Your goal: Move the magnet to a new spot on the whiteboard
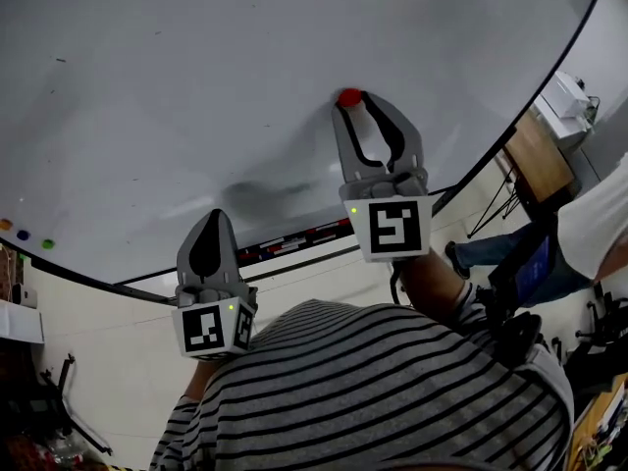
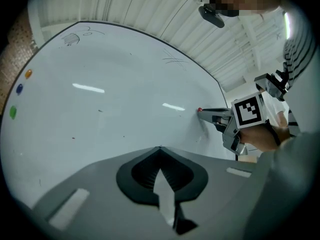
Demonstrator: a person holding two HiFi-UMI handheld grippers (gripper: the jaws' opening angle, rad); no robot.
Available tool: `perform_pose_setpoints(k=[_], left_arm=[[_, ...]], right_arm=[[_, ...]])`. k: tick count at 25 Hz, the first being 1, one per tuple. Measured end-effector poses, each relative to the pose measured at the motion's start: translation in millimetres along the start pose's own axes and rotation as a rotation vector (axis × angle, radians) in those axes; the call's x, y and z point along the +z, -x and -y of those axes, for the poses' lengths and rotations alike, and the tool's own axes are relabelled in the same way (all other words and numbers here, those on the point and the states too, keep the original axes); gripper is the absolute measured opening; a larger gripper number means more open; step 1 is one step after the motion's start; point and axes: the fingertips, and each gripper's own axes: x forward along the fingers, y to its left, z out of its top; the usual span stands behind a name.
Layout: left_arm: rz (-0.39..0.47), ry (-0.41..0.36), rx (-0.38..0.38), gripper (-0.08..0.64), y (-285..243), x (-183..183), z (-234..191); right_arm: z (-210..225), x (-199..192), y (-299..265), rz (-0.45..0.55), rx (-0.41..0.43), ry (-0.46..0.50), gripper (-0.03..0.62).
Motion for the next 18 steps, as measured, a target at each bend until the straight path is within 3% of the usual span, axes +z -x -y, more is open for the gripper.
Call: perform_pose_setpoints(k=[5, 11, 18], left_arm=[[-0.02, 0.0, 0.009, 0.015, -4.6, -7.1, -5.8], [-0.031, 0.002, -0.009, 0.015, -2.2, -10.1, 4.4], [-0.028, -0.012, -0.027, 0.015, 25.5, -6.9, 51.3]], right_arm=[[1.7, -0.9, -0.2, 0.027, -0.02, -0.018, 0.122], [-2.9, 3.7, 7.9, 0.028, 0.016, -0.036, 0.138], [7.8, 15.7, 79.9, 0.011, 0.041, -0.119, 0.147]])
